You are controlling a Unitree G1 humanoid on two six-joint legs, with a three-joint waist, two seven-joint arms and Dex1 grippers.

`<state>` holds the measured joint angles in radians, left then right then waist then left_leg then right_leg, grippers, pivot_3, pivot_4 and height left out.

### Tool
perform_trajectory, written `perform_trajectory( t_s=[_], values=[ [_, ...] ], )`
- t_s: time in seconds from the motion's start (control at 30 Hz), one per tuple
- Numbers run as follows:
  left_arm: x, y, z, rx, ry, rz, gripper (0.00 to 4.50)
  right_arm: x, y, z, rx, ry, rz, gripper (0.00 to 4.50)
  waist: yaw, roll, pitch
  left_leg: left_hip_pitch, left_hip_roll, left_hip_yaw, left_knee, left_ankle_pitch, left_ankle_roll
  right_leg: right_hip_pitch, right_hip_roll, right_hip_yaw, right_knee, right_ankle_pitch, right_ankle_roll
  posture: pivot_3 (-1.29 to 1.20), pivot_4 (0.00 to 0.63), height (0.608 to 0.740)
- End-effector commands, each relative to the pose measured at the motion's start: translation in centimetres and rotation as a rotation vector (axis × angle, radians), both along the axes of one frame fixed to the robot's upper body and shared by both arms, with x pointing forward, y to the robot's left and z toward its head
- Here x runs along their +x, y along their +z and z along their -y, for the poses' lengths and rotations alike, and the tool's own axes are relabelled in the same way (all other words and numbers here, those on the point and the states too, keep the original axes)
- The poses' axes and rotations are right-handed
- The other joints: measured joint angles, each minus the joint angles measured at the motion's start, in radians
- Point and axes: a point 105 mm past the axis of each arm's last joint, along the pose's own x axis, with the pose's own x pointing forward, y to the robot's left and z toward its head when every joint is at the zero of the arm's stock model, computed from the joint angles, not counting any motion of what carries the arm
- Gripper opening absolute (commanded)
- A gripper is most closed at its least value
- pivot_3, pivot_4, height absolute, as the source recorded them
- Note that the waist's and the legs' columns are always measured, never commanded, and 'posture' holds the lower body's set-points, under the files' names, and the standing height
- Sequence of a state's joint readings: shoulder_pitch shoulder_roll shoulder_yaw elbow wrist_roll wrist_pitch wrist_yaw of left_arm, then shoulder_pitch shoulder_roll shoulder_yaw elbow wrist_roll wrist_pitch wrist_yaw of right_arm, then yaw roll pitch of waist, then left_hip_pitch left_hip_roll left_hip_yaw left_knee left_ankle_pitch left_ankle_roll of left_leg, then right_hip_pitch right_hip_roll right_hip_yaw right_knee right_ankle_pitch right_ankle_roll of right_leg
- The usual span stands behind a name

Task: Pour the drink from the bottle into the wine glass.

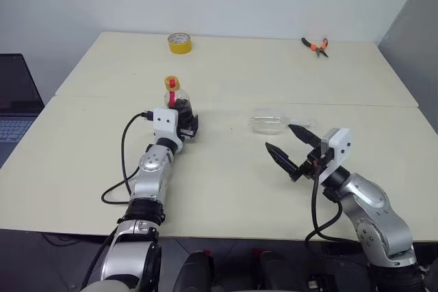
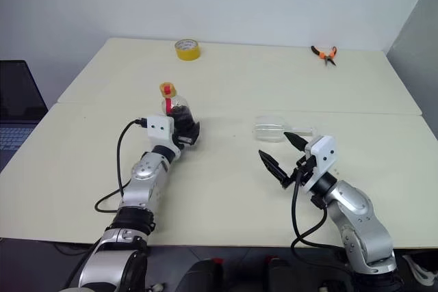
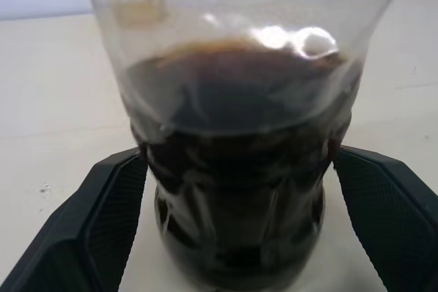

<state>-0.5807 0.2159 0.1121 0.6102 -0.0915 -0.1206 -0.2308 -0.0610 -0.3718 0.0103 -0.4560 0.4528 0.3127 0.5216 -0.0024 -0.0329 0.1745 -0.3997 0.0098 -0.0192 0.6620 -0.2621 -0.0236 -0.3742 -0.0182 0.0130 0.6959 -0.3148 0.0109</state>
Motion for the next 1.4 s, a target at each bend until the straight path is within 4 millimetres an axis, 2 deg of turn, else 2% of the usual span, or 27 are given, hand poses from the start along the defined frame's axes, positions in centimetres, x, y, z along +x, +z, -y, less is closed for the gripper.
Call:
perform_trajectory(
  t_s=[0.03, 0.2, 0.3, 0.43, 0.57, 0.8, 0.97, 1.07, 1.17, 1.3, 1.4],
  values=[
    [0.4, 1.3, 0.6, -0.003, -0.021, 0.054, 4.48, -0.1, 1.0, -0.3, 0.003, 0.01, 0.041, 4.5, 0.0, 0.0, 0.0, 0.0, 0.0, 0.0, 0.0, 0.0, 0.0, 0.0, 0.0, 0.0, 0.0, 0.0, 0.0, 0.0, 0.15, 0.74],
    [0.7, 1.6, 1.0, -0.026, -0.035, 0.06, 4.48, 0.0, 1.0, -0.3, 0.002, 0.007, 0.043, 4.5, 0.0, 0.0, 0.0, 0.0, 0.0, 0.0, 0.0, 0.0, 0.0, 0.0, 0.0, 0.0, 0.0, 0.0, 0.0, 0.0, 0.15, 0.74],
    [0.7, 1.7, 1.2, -0.037, -0.045, 0.065, 3.88, 0.0, 0.9, -0.3, 0.004, 0.005, 0.044, 4.5, 0.0, 0.0, 0.0, 0.0, 0.0, 0.0, 0.0, 0.0, 0.0, 0.0, 0.0, 0.0, 0.0, 0.0, 0.0, 0.0, 0.15, 0.74],
    [0.7, 2.1, 1.2, -0.042, -0.045, 0.079, 2.72, 0.0, 0.9, -0.4, 0.007, 0.005, 0.045, 4.5, 0.001, 0.0, 0.0, 0.0, 0.0, 0.0, 0.0, 0.0, 0.0, 0.0, 0.0, 0.0, 0.0, 0.0, 0.0, 0.0, 0.15, 0.74],
    [0.6, 2.5, 1.2, -0.038, -0.049, 0.094, 2.2, 0.0, 0.9, -0.7, 0.01, 0.01, 0.047, 4.5, 0.001, 0.0, 0.0, 0.0, 0.0, 0.0, 0.0, 0.0, 0.0, 0.0, 0.0, 0.0, 0.0, 0.0, 0.0, 0.0, 0.15, 0.74],
    [-0.9, 3.4, 1.6, 0.012, -0.067, 0.127, 1.97, 0.1, 2.1, -1.2, 0.009, 0.02, 0.071, 4.5, -0.001, 0.0, 0.0, 0.0, 0.0, 0.0, 0.0, 0.0, 0.0, 0.0, 0.0, 0.0, 0.0, 0.0, 0.0, 0.0, 0.15, 0.74],
    [-2.8, 3.9, 2.5, 0.085, -0.058, 0.143, 1.95, 0.3, 4.1, -2.6, -0.013, 0.033, 0.1, 4.5, -0.004, 0.0, 0.0, 0.0, 0.0, 0.0, 0.0, 0.0, -0.001, -0.001, 0.0, 0.0, 0.0, 0.0, 0.0, 0.0, 0.15, 0.74],
    [-3.6, 3.9, 2.9, 0.146, -0.049, 0.151, 1.94, 0.7, 4.4, -3.1, -0.037, 0.016, 0.087, 4.5, -0.002, 0.0, 0.0, 0.0, 0.0, -0.001, 0.0, 0.0, -0.001, -0.001, 0.0, 0.0, 0.0, 0.0, 0.0, 0.0, 0.15, 0.74],
    [-4.0, 3.8, 3.5, 0.161, -0.038, 0.147, 1.94, 1.2, 5.5, -4.5, -0.029, 0.013, 0.085, 4.5, -0.001, 0.0, 0.0, 0.0, 0.0, -0.001, 0.0, 0.0, 0.0, 0.0, 0.0, 0.0, 0.0, 0.0, 0.0, 0.0, 0.15, 0.74],
    [-4.1, 3.6, 5.6, 0.186, -0.07, 0.152, 1.9, 2.5, 7.2, -7.4, 0.033, -0.015, 0.049, 4.5, -0.003, 0.0, 0.0, 0.0, 0.0, -0.001, 0.0, 0.0, 0.0, -0.001, 0.0, 0.0, 0.001, 0.0, 0.0, 0.0, 0.15, 0.74],
    [-4.1, 3.6, 6.0, 0.195, -0.082, 0.151, 1.89, 3.3, 7.5, -8.3, 0.046, -0.031, 0.031, 4.5, -0.002, 0.0, 0.0, -0.001, 0.0, -0.002, 0.0, 0.0, -0.001, -0.002, 0.0, -0.001, 0.001, 0.0, 0.0, 0.0, 0.15, 0.74]
  ],
)
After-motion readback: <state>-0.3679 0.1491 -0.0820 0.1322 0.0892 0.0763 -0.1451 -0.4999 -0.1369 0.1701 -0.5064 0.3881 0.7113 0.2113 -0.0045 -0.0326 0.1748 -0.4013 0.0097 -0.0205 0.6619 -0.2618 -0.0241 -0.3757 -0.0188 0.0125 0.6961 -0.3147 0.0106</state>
